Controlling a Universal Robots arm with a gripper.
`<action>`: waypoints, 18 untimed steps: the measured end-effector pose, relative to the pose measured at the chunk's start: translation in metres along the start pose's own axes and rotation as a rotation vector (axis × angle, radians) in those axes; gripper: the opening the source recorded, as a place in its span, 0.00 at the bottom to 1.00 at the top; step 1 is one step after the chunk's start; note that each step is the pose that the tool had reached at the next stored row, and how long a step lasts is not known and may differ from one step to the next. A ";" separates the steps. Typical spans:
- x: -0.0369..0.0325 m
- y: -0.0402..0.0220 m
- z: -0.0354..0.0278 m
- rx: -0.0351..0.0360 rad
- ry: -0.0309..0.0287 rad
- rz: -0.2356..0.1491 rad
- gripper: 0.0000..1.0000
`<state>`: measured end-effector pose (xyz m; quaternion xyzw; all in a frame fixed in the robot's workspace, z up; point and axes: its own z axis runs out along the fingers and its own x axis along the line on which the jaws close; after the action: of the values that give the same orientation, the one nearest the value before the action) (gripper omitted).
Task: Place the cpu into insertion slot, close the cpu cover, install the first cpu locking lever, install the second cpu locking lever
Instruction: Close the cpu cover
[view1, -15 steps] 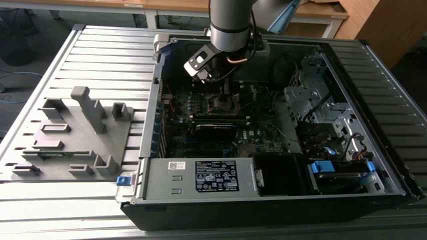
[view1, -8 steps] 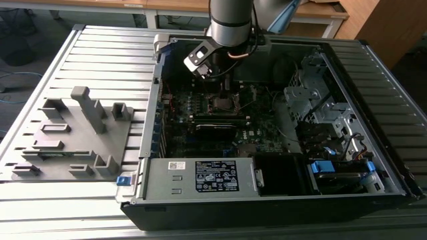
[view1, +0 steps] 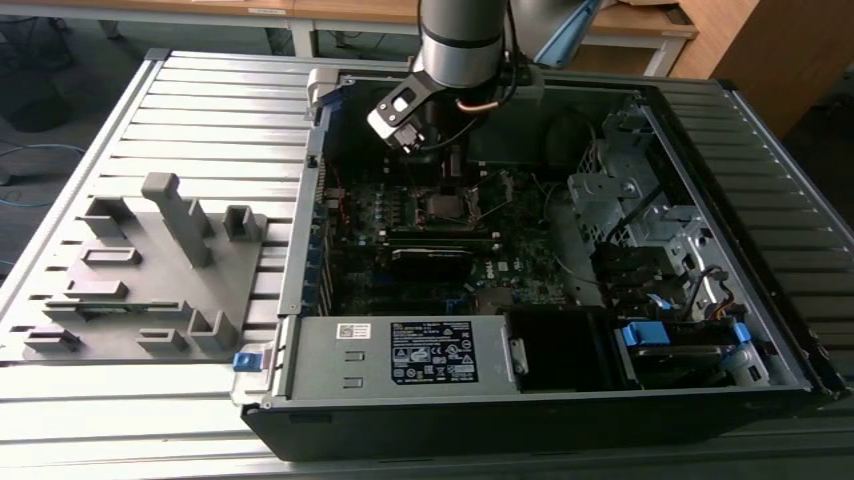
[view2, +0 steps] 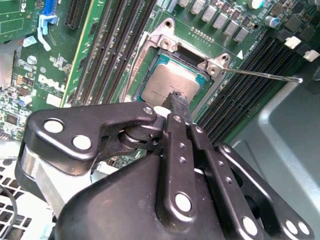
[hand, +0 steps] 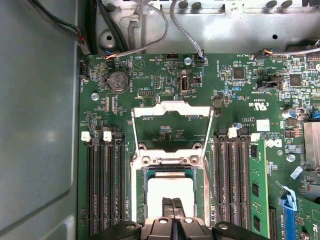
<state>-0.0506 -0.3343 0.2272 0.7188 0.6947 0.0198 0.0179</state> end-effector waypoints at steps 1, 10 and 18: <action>0.0000 0.0000 0.0000 0.0000 0.0000 0.000 0.10; 0.0000 0.0000 -0.0006 0.0002 -0.0003 0.000 0.10; 0.0000 0.0008 -0.0148 0.0001 -0.0002 0.000 0.10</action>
<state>-0.0506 -0.3344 0.2420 0.7188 0.6947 0.0197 0.0179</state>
